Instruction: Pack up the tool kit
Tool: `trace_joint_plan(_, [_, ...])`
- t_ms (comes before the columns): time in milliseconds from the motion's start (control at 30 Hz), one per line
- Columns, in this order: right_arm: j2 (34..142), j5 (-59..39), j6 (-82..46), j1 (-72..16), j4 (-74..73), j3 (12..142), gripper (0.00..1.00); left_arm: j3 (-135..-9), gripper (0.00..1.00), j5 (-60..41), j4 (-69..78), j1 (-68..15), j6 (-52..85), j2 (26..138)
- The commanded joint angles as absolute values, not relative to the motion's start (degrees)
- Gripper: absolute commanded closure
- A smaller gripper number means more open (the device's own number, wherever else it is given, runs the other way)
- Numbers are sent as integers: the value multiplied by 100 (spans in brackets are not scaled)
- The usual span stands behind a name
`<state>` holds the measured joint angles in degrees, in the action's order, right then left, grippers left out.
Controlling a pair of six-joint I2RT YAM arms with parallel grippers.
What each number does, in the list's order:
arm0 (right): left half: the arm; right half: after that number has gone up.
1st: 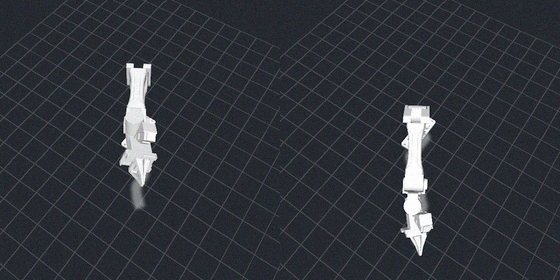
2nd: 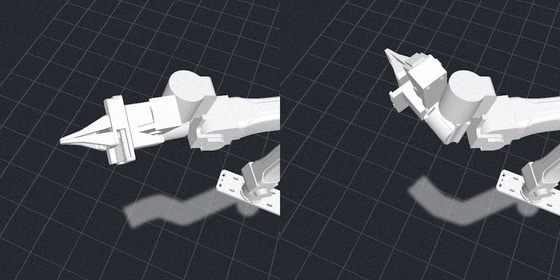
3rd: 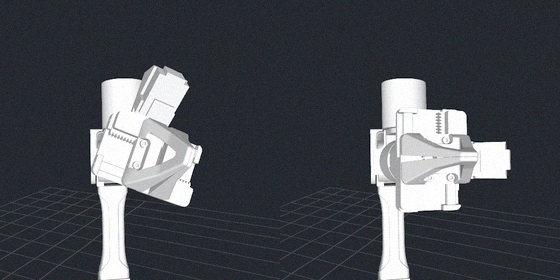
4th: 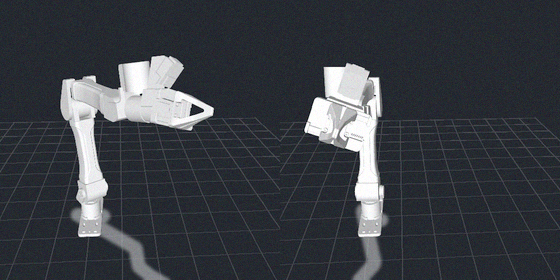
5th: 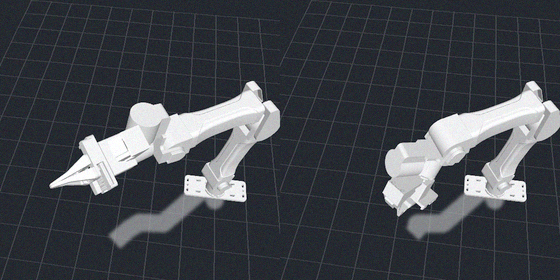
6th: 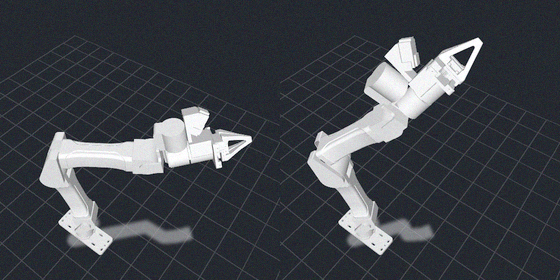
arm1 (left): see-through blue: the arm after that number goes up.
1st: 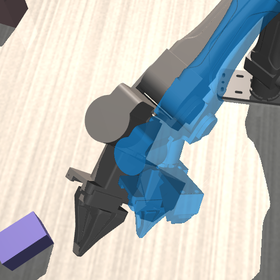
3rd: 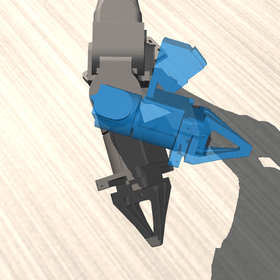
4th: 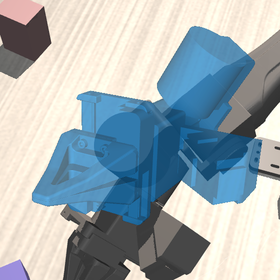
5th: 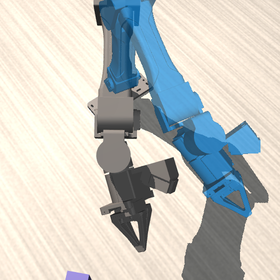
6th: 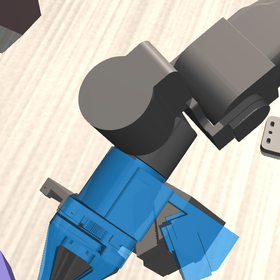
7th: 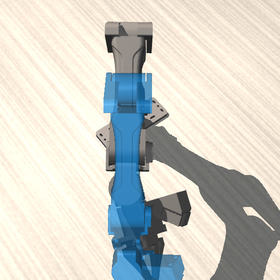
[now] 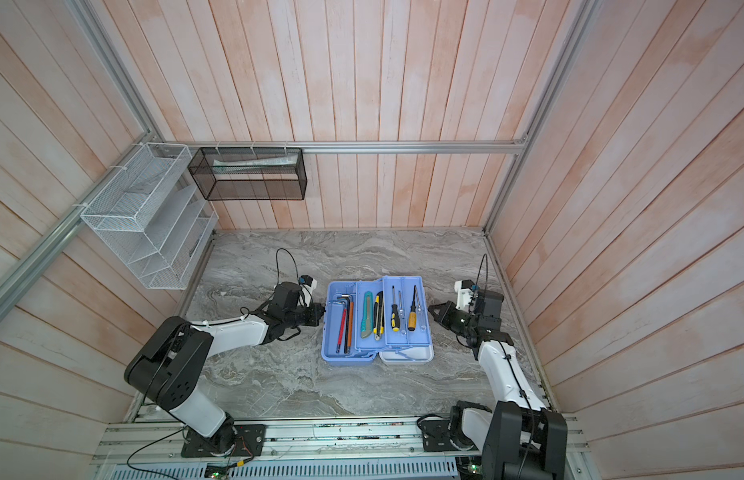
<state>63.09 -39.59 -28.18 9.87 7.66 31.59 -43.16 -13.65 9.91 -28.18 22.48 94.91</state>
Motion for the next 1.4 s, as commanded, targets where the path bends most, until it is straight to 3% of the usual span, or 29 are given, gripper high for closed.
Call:
trace_joint_plan(0, [6276,-2750,-2691,993,1374,3453,100,-4208,100,-1335,1057,-2830,2170,9319])
trace_joint_plan(200, [6654,-2452,-2735,1041,819,3328,100,-4154,100,-1329,1069,-2813,2135,9282])
trace_joint_plan(400, [7835,-2995,-2473,1046,578,3446,100,-4143,100,-1405,1063,-2813,2085,9256])
trace_joint_plan(567, [8291,-3158,-2551,1046,126,3341,100,-4139,100,-1484,1107,-2817,2092,9306])
trace_joint_plan(867, [8995,-4294,-2479,1028,-621,3238,100,-4071,100,-1703,1290,-2821,2090,9359])
trace_joint_plan(1367, [8293,-5262,-2957,1027,-1143,2887,100,-4085,100,-2004,1492,-2829,2124,9531])
